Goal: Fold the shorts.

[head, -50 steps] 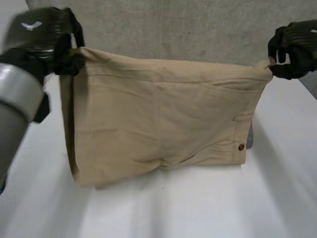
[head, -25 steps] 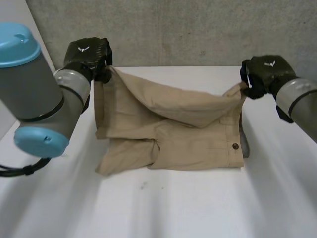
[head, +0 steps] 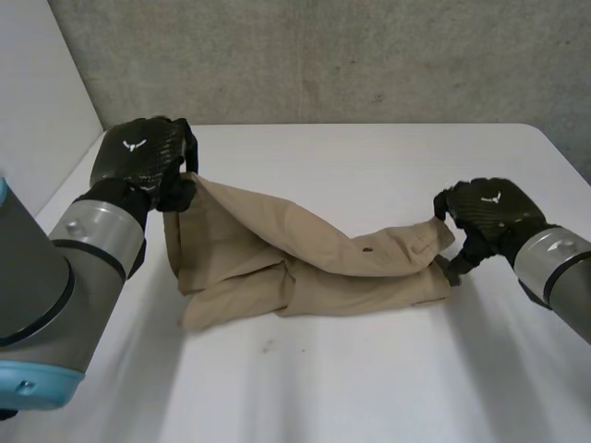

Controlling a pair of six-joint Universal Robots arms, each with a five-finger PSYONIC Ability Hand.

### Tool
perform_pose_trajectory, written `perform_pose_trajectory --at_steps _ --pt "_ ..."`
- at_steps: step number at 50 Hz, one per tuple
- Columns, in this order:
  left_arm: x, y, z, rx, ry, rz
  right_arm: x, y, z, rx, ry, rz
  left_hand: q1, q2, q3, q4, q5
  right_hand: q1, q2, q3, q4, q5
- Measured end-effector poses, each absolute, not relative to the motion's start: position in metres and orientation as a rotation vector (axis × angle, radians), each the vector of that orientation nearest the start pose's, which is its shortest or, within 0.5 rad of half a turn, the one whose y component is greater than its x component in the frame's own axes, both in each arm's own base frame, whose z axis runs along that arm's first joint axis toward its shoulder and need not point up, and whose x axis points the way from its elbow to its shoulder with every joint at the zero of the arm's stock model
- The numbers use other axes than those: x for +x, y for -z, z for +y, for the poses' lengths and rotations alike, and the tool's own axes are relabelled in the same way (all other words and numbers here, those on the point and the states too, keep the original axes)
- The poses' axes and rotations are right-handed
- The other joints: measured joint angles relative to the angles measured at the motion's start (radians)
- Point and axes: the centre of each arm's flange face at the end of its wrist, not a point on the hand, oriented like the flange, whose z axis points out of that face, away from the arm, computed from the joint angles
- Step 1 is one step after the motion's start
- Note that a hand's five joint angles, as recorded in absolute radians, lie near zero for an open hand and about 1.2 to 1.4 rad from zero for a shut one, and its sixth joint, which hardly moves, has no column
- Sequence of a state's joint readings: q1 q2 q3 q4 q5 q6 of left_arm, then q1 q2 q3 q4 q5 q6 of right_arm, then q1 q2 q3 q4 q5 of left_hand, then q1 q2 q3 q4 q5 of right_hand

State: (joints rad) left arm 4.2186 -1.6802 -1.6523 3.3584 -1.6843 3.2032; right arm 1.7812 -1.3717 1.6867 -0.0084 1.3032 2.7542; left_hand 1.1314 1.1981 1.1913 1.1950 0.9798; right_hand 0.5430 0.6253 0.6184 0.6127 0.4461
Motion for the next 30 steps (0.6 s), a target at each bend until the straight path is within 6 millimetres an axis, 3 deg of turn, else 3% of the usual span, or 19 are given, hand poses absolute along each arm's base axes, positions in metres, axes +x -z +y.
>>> perform_pose_trajectory --at_steps 4,11,18,30 --pt "-0.264 -0.272 -0.244 0.496 2.411 2.295 0.216 -0.234 -0.263 -0.998 1.899 2.184 0.0 0.0 0.0 0.0 0.0 -0.028 -0.032 -0.034 -0.025 -0.031" --pt "-0.266 -0.272 -0.252 0.484 2.41 2.291 0.219 -0.245 -0.252 -1.102 2.023 2.071 0.0 0.0 0.0 0.0 0.0 -0.029 -0.032 -0.035 -0.025 -0.032" --pt "-0.267 -0.273 -0.254 0.48 2.417 2.286 0.224 -0.233 -0.248 -1.194 2.057 2.016 0.0 0.0 0.0 0.0 0.0 -0.045 -0.052 -0.051 -0.045 -0.052" --pt "-0.269 -0.278 -0.259 0.472 2.438 2.267 0.236 -0.195 -0.244 -1.176 1.844 2.102 0.0 0.0 0.0 0.0 0.0 -0.061 -0.072 -0.075 -0.07 -0.078"
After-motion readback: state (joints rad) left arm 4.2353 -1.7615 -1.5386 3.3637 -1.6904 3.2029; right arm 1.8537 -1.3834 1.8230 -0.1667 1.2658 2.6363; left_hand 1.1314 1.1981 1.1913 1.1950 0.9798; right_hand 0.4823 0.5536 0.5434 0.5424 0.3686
